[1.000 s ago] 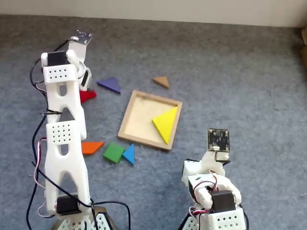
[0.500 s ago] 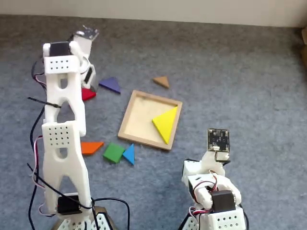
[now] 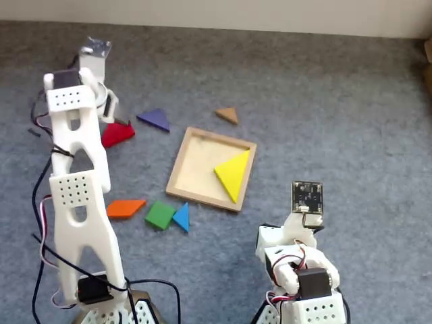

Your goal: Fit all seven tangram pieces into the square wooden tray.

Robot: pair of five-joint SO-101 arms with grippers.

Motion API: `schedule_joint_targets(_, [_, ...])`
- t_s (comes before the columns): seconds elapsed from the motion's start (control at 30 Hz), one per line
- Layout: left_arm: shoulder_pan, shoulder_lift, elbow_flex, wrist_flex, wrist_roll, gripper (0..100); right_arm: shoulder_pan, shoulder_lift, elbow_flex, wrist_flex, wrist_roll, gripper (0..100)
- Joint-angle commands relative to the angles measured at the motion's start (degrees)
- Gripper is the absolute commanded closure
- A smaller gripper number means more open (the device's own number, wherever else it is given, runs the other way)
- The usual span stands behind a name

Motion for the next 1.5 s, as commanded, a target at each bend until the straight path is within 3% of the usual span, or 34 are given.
schedule_joint_targets(0.0, [1.5,2.1,-0.8,-1.1,-1.8,69,1.1,-1.0,6.7,-1.2,0.4,99.4])
schedule_joint_targets(0.13, [3.2,4.0,-0.7,-0.3,-4.0,70,1.1,-1.0,6.7,-1.2,0.4,99.4])
schedule_joint_targets(0.4, [6.4,4.0,-0.8,9.1,-8.7,70,1.1,-1.0,6.7,-1.2,0.4,99.4])
schedule_joint_targets(0.63, [8.5,4.0,-0.8,11.3,-14.5,76,1.1,-1.0,6.7,-1.2,0.4,99.4])
schedule_joint_targets(1.13, [8.4,-1.1,-0.3,13.4,-13.7,78,1.1,-1.0,6.7,-1.2,0.4,99.4])
schedule_joint_targets(1.23, [8.1,-5.1,-0.2,13.6,-9.4,74,1.1,-1.0,6.7,-1.2,0.4,99.4])
schedule_joint_targets(1.33, [7.4,-9.6,3.6,13.6,-9.1,67,1.1,-1.0,6.7,-1.2,0.4,99.4])
schedule_joint_targets(1.47, [7.3,-16.0,12.4,13.5,-13.5,67,1.1,-1.0,6.7,-1.2,0.4,99.4])
